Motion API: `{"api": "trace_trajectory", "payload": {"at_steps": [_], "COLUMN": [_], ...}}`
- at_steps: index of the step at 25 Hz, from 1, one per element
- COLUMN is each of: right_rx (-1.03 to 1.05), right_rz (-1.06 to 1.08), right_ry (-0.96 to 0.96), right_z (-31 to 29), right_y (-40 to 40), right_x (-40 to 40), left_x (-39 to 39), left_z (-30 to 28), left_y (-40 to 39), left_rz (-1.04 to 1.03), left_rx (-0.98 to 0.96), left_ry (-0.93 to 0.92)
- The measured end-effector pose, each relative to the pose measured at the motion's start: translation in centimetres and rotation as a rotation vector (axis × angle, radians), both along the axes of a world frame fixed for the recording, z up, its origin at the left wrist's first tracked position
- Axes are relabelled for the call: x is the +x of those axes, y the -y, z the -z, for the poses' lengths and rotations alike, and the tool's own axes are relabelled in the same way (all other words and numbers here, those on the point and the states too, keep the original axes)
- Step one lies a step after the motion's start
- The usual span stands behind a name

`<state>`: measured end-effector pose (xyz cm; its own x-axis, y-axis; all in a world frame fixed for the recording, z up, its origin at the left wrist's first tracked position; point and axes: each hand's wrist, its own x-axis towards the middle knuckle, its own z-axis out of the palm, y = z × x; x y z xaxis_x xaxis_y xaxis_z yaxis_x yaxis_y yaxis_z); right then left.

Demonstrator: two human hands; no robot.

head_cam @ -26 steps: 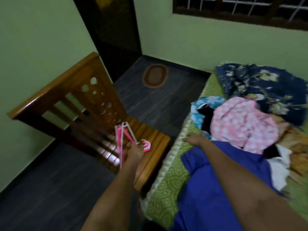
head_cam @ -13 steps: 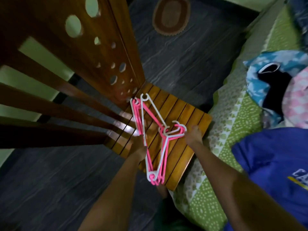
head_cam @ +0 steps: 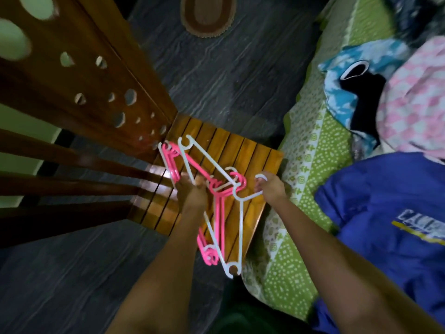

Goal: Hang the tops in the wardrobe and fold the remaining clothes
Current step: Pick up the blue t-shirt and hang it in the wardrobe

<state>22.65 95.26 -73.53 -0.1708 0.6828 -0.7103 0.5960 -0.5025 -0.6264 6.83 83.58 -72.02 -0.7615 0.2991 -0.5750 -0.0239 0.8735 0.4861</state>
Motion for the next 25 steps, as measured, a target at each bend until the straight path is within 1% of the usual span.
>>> {"api": "trace_trajectory", "payload": {"at_steps": [1, 2, 4, 5, 6, 7, 8, 10, 11, 12, 13, 15, 16, 17, 18, 19, 21, 22, 24, 25], "right_rx": [-0.023, -0.034, -0.089, -0.133, -0.183, -0.225, -0.246, -0.188, -0.135, -0.071, -0.005, 0.091, 0.112, 0.116, 0.105, 0.086, 0.060, 0.058, 0.065, 0.060], "right_rz": [0.017, 0.062, 0.287, 0.416, 0.516, 0.573, 0.580, 0.534, 0.544, 0.592, 0.648, 0.748, 0.780, 0.800, 0.806, 0.811, 0.815, 0.811, 0.779, 0.755], "right_ry": [-0.078, -0.162, -0.326, -0.383, -0.434, -0.464, -0.477, -0.418, -0.370, -0.332, -0.301, -0.255, -0.252, -0.246, -0.235, -0.225, -0.242, -0.257, -0.265, -0.261], "right_z": [-0.7, -1.6, -3.6, -4.7, -5.5, -6.4, -6.8, -7.2, -7.3, -7.2, -7.1, -6.9, -6.5, -6.1, -5.7, -5.2, -4.7, -4.5, -4.0, -3.8], "right_y": [-0.6, -1.3, -2.8, -3.5, -4.1, -4.7, -5.2, -6.7, -7.4, -8.4, -9.3, -11.3, -12.2, -13.0, -13.7, -14.4, -15.3, -15.5, -15.5, -15.3], "right_x": [1.8, 3.8, 8.3, 10.6, 13.1, 15.8, 18.7, 26.0, 29.8, 34.0, 38.2, 46.6, 50.1, 53.2, 55.6, 57.6, 59.9, 60.5, 60.8, 60.7], "left_x": [0.7, 1.7, 5.3, 7.8, 10.9, 14.6, 18.3, 26.5, 30.2, 33.9, 37.1, 42.6, 44.3, 45.7, 46.4, 46.9, 46.6, 46.3, 46.0, 46.0], "left_z": [-0.4, -0.8, -1.4, -1.8, -2.1, -2.6, -3.3, -4.0, -4.2, -4.2, -4.0, -4.3, -4.4, -4.3, -4.2, -3.9, -3.3, -2.9, -2.7, -3.2], "left_y": [-0.8, -1.8, -4.7, -6.3, -8.0, -9.8, -11.6, -15.3, -16.9, -18.3, -19.7, -22.6, -24.2, -26.0, -27.8, -29.7, -32.3, -33.0, -33.8, -33.9], "left_rz": [-0.003, -0.061, -0.241, -0.293, -0.307, -0.307, -0.306, -0.287, -0.233, -0.094, 0.143, 0.763, 1.051, 1.267, 1.396, 1.462, 1.525, 1.581, 1.702, 1.709], "left_rx": [0.047, 0.130, 0.287, 0.337, 0.365, 0.385, 0.394, 0.407, 0.400, 0.374, 0.349, 0.312, 0.259, 0.179, 0.082, -0.019, -0.269, -0.388, -0.559, -0.602], "left_ry": [0.033, 0.147, 0.462, 0.553, 0.591, 0.612, 0.635, 0.731, 0.766, 0.746, 0.663, 0.355, 0.193, 0.045, -0.063, -0.130, -0.195, -0.257, -0.416, -0.457]}}
